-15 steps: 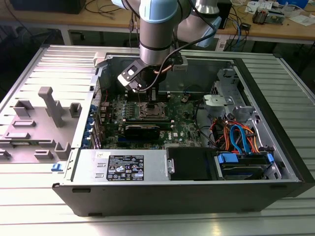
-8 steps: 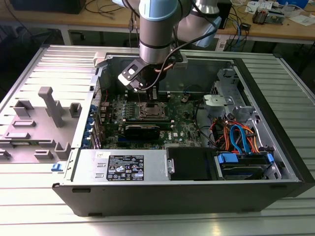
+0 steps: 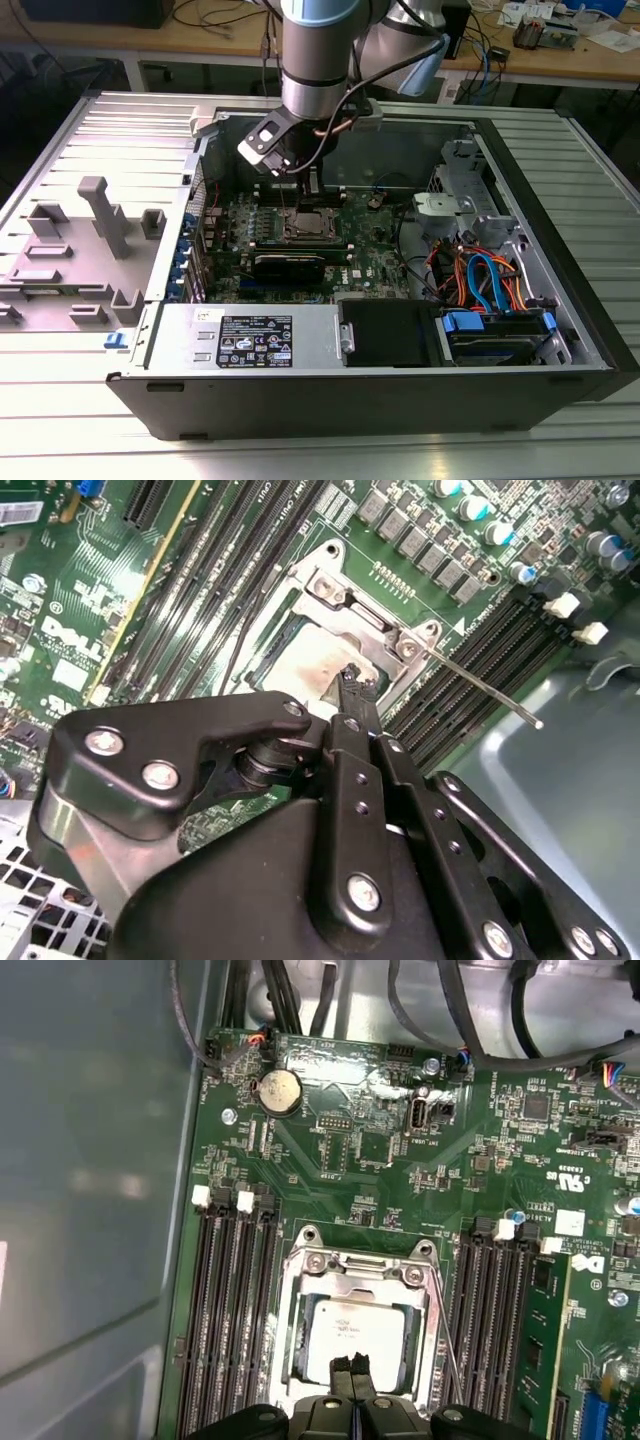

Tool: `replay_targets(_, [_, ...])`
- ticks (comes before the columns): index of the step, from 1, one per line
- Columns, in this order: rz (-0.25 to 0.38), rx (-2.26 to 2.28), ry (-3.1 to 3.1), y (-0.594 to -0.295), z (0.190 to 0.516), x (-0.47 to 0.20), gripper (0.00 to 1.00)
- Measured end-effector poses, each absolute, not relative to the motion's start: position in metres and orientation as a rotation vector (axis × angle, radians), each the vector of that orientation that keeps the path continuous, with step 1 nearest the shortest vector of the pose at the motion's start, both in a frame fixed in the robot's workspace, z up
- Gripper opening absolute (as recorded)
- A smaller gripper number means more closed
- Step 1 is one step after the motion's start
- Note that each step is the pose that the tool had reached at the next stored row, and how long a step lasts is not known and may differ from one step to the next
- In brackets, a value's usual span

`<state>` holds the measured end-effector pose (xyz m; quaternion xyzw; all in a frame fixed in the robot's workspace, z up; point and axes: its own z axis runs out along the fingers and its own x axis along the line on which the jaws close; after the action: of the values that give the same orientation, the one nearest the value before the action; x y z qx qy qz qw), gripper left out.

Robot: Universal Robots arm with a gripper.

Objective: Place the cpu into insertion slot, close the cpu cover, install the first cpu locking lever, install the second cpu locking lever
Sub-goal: 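Install the first cpu locking lever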

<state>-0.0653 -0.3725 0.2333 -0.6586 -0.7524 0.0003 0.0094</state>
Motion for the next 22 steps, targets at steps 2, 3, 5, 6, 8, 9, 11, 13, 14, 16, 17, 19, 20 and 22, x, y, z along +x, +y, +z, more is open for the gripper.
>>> replay_targets(2, [0.001, -2.032, -2.371, -0.372, 0.233, -0.066, 0.11])
replay_targets(3, [0.002, -2.003, -2.396, -0.373, 0.234, -0.066, 0.11])
replay_targets(5, [0.003, -1.949, -2.44, -0.373, 0.234, -0.066, 0.11])
replay_targets(6, [0.003, -1.93, -2.455, -0.373, 0.234, -0.066, 0.11])
replay_targets(8, [0.003, -1.882, -2.492, -0.373, 0.234, -0.066, 0.11])
replay_targets(9, [0.004, -1.866, -2.504, -0.373, 0.234, -0.066, 0.11])
replay_targets(11, [0.004, -1.837, -2.525, -0.373, 0.234, -0.067, 0.11])
replay_targets(13, [0.004, -1.814, -2.542, -0.373, 0.233, -0.068, 0.11])
replay_targets(14, [0.004, -1.8, -2.552, -0.373, 0.233, -0.069, 0.11])
replay_targets(16, [0.004, -1.776, -2.569, -0.373, 0.233, -0.072, 0.11])
replay_targets(17, [0.005, -1.76, -2.58, -0.374, 0.233, -0.073, 0.11])
replay_targets(19, [0.005, -1.743, -2.591, -0.374, 0.233, -0.075, 0.11])
replay_targets(20, [0.005, -1.731, -2.599, -0.374, 0.233, -0.076, 0.11])
replay_targets(22, [0.005, -1.711, -2.612, -0.374, 0.233, -0.078, 0.11])
